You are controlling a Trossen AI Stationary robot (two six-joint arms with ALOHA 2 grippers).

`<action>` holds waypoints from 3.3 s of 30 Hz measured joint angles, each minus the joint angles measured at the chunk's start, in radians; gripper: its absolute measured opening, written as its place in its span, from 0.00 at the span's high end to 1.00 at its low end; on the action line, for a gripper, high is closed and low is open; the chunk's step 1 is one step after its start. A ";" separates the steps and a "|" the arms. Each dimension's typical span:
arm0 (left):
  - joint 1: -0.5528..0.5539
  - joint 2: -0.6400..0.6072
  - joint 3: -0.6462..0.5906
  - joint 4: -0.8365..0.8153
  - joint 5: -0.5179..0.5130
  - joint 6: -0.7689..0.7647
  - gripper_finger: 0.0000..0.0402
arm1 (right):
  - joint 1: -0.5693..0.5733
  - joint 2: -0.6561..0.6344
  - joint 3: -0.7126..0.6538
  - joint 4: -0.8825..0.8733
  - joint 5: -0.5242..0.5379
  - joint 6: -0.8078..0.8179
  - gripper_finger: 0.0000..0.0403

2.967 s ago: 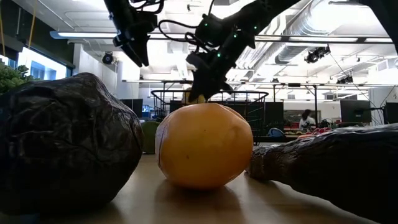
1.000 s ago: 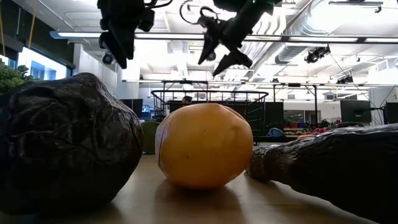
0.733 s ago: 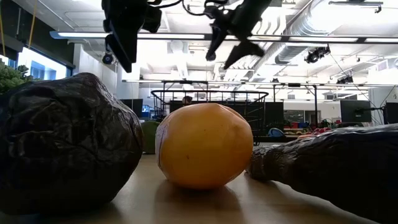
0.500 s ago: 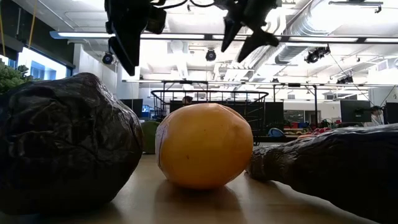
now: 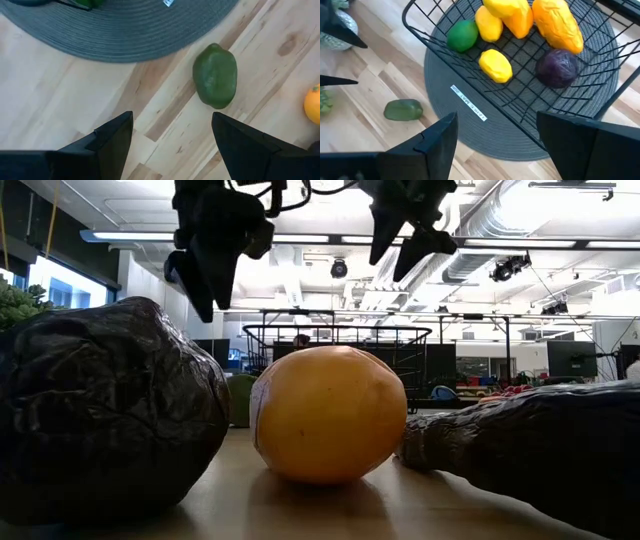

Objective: Build produce basket
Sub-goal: Put the green lime into the wire basket

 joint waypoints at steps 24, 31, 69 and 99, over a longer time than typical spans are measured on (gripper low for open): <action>-0.110 0.155 0.001 0.204 -0.005 -0.061 0.35 | 0.000 0.001 0.000 -0.028 -0.003 -0.038 0.38; -0.116 0.205 -0.001 0.223 -0.005 -0.062 0.35 | 0.000 0.002 0.000 -0.036 -0.002 -0.030 0.38; -0.070 0.090 0.002 0.197 0.006 0.196 0.64 | 0.102 0.001 0.000 -0.084 0.018 0.190 0.38; 0.305 -0.070 0.003 0.336 -0.037 0.593 0.63 | 0.129 0.001 0.000 -0.090 0.243 0.340 0.38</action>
